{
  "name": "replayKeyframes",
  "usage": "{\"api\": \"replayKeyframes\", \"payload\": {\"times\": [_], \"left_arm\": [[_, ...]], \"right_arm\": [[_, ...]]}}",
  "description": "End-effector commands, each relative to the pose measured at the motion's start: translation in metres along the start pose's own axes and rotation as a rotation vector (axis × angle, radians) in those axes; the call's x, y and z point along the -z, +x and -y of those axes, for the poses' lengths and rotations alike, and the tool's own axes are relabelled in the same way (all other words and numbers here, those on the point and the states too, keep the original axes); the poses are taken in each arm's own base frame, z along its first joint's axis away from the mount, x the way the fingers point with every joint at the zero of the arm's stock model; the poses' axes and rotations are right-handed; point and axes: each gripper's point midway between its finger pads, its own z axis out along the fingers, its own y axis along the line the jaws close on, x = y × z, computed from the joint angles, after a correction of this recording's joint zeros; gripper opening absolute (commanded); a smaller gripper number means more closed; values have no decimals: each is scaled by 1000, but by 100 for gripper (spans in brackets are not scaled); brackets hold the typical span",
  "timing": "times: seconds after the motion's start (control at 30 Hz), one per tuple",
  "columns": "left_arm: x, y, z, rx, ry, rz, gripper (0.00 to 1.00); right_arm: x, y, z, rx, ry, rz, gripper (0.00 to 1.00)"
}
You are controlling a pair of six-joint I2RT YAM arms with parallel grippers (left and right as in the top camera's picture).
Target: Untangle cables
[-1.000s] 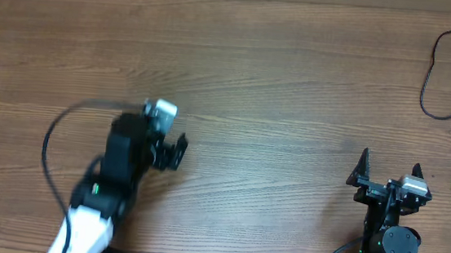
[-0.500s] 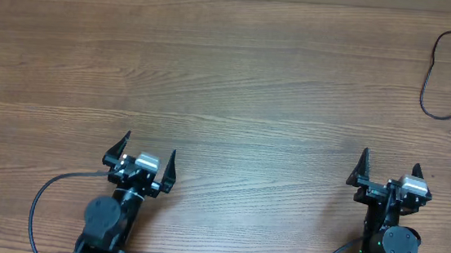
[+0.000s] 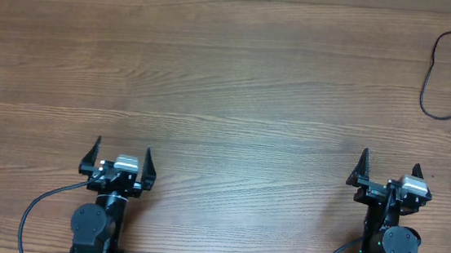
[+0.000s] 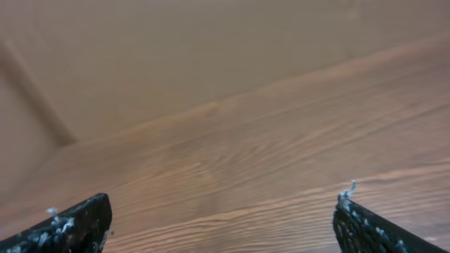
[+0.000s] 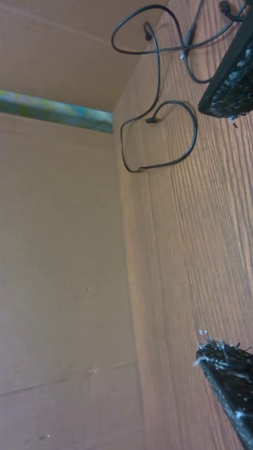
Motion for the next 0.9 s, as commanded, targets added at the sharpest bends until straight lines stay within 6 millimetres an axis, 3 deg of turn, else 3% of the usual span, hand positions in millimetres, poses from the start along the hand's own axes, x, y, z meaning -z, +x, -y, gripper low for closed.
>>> {"api": "replayKeyframes", "payload": {"times": [0.0,0.13,0.87], "left_arm": [[1,1,-7,63,-31,0,100],[1,2,-8,130,-37,0,100],[0,1,-8,126,-33,1,100]], "right_arm": [[0,1,0,-4,2,5,100],[0,1,0,-4,2,5,100],[0,1,0,-4,2,5,100]]}}
